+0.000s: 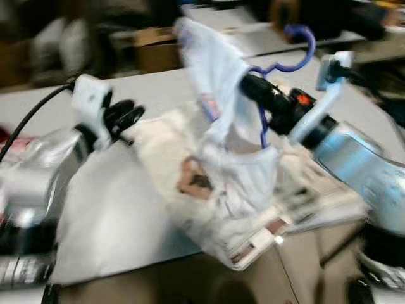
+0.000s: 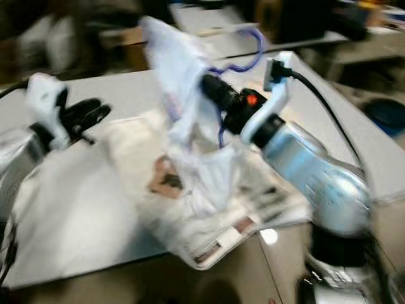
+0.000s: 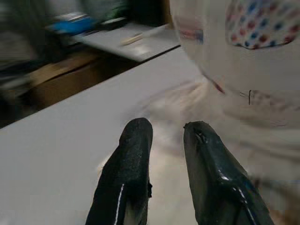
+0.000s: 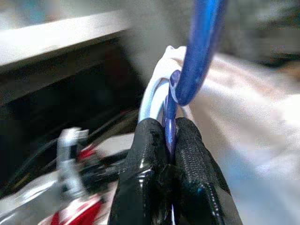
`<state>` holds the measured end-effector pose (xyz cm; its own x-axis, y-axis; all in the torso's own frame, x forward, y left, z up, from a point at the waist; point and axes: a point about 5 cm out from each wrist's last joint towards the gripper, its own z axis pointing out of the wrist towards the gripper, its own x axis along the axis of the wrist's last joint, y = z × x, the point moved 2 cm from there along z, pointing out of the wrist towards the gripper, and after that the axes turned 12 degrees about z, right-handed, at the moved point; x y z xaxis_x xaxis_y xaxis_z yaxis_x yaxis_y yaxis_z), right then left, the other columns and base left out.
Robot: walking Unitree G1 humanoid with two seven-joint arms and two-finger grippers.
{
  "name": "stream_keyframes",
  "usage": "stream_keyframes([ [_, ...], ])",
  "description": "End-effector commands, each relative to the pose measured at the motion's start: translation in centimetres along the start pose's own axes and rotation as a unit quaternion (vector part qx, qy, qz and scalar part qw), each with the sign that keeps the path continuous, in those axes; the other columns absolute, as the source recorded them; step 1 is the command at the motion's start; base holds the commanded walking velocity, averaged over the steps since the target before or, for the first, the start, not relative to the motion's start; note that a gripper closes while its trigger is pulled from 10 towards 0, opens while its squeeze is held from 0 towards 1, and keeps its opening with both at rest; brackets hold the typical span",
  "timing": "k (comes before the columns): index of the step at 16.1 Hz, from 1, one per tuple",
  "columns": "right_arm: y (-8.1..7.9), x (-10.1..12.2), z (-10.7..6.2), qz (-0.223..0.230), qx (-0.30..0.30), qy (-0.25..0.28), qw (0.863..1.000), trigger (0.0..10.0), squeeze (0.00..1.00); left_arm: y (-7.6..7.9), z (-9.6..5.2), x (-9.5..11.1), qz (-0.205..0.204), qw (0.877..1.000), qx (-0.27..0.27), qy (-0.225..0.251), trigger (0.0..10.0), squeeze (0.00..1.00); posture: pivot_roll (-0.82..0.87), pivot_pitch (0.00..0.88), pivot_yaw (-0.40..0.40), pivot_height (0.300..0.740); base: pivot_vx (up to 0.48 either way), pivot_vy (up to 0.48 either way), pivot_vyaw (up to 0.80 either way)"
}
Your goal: Hang hanger
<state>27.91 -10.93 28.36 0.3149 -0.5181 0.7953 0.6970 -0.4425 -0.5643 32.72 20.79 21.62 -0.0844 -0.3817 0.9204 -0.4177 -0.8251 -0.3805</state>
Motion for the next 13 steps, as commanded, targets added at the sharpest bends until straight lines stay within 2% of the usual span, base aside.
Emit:
stream_keyframes([
  [1,-1.8,-0.1,-0.7,-0.029,0.051,-0.021,0.998,10.0,0.0,-0.5,-0.6,0.7,0.029,0.999,0.024,-0.005,10.0,0.0,0.03,0.0,0.099,0.74,0.0,0.0,0.8],
  [2,-2.1,-0.3,-1.1,-0.051,0.058,-0.039,0.996,10.0,0.0,-0.8,-0.9,0.4,0.025,0.999,0.037,-0.018,10.0,0.0,0.03,0.0,0.097,0.74,0.0,0.0,0.8],
  [3,-2.3,-0.9,-2.2,-0.11,0.064,-0.087,0.988,10.0,0.0,-2.2,-2.1,0.6,0.04,0.996,0.074,-0.027,10.0,0.0,0.04,0.0,0.085,0.74,0.0,0.0,0.8],
  [5,-2.2,-0.9,-2.5,-0.128,0.06,-0.106,0.984,10.0,0.0,-3.1,-3.4,2.4,0.032,0.998,0.058,0.0,10.0,0.0,0.06,0.0,0.062,0.74,0.0,0.0,0.8],
  [6,-2.6,-1.0,-2.7,-0.135,0.078,-0.12,0.98,10.0,0.0,-2.3,-5.3,3.5,0.022,0.999,-0.019,0.021,10.0,0.0,0.07,0.0,0.051,0.74,0.0,0.0,0.8],
  [8,-2.9,-1.4,-2.7,-0.141,0.092,-0.139,0.976,10.0,0.0,-1.2,-8.4,2.8,0.035,0.993,-0.109,-0.006,10.0,0.0,0.09,0.0,0.023,0.74,0.0,0.0,0.8],
  [9,-2.9,-1.5,-2.7,-0.143,0.097,-0.142,0.975,10.0,0.0,-1.2,-9.0,2.7,0.038,0.992,-0.117,-0.014,10.0,0.0,0.1,0.0,0.016,0.74,0.0,0.0,0.8],
  [10,-3.1,-1.5,-2.7,-0.141,0.1,-0.142,0.975,10.0,0.0,-1.2,-10.0,1.7,0.04,0.991,-0.121,-0.046,10.0,0.0,0.1,0.0,0.01,0.74,0.0,0.0,0.8],
  [11,-3.1,-1.6,-2.6,-0.134,0.098,-0.136,0.977,10.0,0.0,-0.5,-10.2,1.0,0.036,0.989,-0.129,-0.068,10.0,0.0,0.11,0.0,0.009,0.74,0.0,0.0,0.8],
  [13,-2.4,-2.5,-3.3,-0.118,0.072,-0.136,0.981,10.0,0.0,1.4,-9.9,0.7,0.028,0.987,-0.148,-0.063,10.0,0.0,0.12,0.0,0.013,0.74,0.0,0.0,0.8],
])
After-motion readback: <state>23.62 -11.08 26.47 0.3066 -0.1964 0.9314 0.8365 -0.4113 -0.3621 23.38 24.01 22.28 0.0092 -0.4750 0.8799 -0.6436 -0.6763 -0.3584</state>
